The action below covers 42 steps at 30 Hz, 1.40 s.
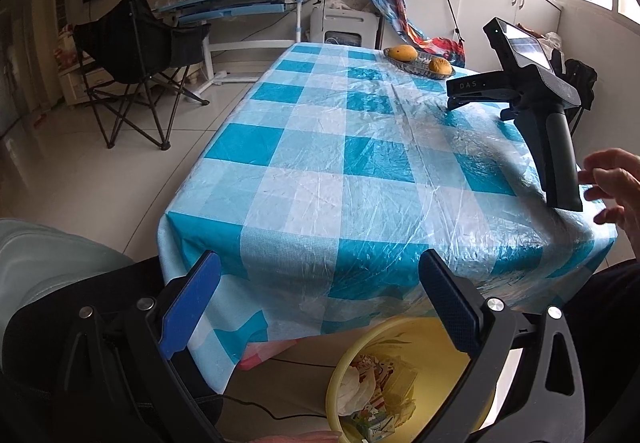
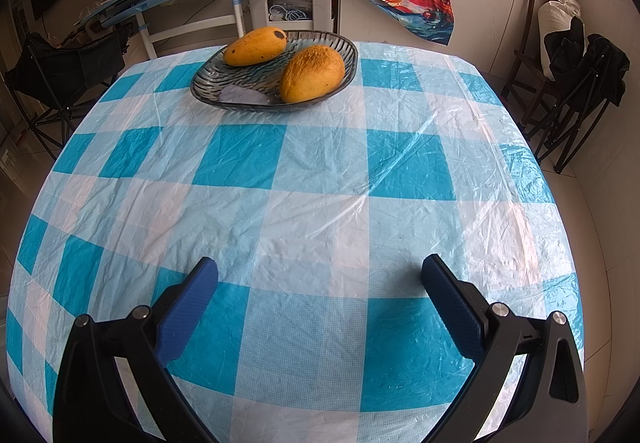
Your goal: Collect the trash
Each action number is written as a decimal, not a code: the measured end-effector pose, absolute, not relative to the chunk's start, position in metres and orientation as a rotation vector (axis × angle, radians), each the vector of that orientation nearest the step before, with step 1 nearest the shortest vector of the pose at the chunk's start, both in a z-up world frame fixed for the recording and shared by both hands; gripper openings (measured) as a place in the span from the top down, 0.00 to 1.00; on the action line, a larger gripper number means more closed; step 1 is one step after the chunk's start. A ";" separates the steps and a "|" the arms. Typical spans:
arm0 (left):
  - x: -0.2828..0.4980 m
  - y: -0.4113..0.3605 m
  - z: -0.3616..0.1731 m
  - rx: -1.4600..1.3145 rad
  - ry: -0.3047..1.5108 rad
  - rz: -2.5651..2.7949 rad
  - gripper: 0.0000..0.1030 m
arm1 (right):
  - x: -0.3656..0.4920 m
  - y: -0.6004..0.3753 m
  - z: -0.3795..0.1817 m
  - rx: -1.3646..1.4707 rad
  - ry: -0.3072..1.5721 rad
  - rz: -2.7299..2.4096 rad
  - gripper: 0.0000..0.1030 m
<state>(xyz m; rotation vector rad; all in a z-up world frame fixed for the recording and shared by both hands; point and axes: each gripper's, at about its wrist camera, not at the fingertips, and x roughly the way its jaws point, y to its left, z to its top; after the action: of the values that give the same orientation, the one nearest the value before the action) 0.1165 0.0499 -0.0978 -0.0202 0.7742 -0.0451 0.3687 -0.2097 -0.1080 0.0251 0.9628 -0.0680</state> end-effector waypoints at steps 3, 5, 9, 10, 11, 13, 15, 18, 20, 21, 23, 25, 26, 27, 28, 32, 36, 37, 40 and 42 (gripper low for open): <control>0.122 0.045 -0.099 -0.005 0.781 -0.050 0.07 | 0.369 -0.209 -0.108 0.025 0.963 -0.068 0.05; 0.125 0.043 -0.099 -0.002 0.785 -0.055 0.07 | 0.369 -0.210 -0.108 0.025 0.963 -0.068 0.06; 0.131 0.043 -0.096 -0.016 0.788 -0.064 0.07 | 0.369 -0.209 -0.108 0.025 0.963 -0.068 0.06; 0.133 0.042 -0.095 -0.020 0.788 -0.066 0.07 | 0.369 -0.209 -0.108 0.025 0.963 -0.068 0.05; 0.134 0.042 -0.095 -0.022 0.787 -0.068 0.07 | 0.369 -0.209 -0.108 0.025 0.962 -0.068 0.06; 0.136 0.040 -0.092 -0.016 0.777 -0.070 0.07 | 0.369 -0.209 -0.108 0.026 0.962 -0.070 0.06; 0.137 0.037 -0.089 -0.002 0.764 -0.074 0.07 | 0.369 -0.210 -0.108 0.029 0.964 -0.076 0.06; 0.138 0.034 -0.087 0.007 0.755 -0.081 0.07 | 0.362 -0.208 -0.107 0.013 0.994 -0.040 0.06; 0.139 0.033 -0.086 0.008 0.755 -0.081 0.07 | 0.347 -0.206 -0.105 0.027 0.992 -0.016 0.06; 0.138 0.033 -0.086 0.009 0.755 -0.080 0.07 | 0.335 -0.205 -0.103 0.035 0.973 -0.005 0.06; 0.137 0.031 -0.086 0.015 0.751 -0.079 0.07 | 0.304 -0.201 -0.095 0.026 0.916 0.019 0.06; 0.134 0.029 -0.086 0.024 0.746 -0.081 0.07 | 0.272 -0.195 -0.088 -0.008 0.860 0.033 0.06; 0.132 0.028 -0.086 0.031 0.742 -0.082 0.07 | 0.254 -0.194 -0.084 -0.019 0.834 0.037 0.06; 0.130 0.027 -0.086 0.038 0.738 -0.084 0.07 | 0.238 -0.193 -0.081 -0.026 0.810 0.041 0.06; 0.128 0.026 -0.085 0.043 0.734 -0.087 0.07 | 0.219 -0.194 -0.078 -0.029 0.782 0.040 0.06; 0.118 0.023 -0.079 0.065 0.702 -0.095 0.07 | 0.154 -0.195 -0.069 -0.026 0.675 0.029 0.06; 0.106 0.020 -0.073 0.078 0.671 -0.100 0.07 | 0.111 -0.189 -0.063 -0.001 0.600 0.032 0.06; 0.102 0.020 -0.071 0.081 0.663 -0.101 0.07 | 0.105 -0.186 -0.062 0.000 0.589 0.032 0.06; 0.091 0.019 -0.064 0.090 0.637 -0.101 0.07 | 0.089 -0.177 -0.058 -0.014 0.544 0.037 0.06; 0.083 0.020 -0.060 0.095 0.619 -0.099 0.07 | 0.083 -0.174 -0.056 -0.020 0.526 0.038 0.06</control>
<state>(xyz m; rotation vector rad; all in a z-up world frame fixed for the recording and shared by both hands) 0.0827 0.0200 -0.0601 0.0955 0.6195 -0.0986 0.0828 -0.1742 -0.0557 -0.0203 0.5265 0.0377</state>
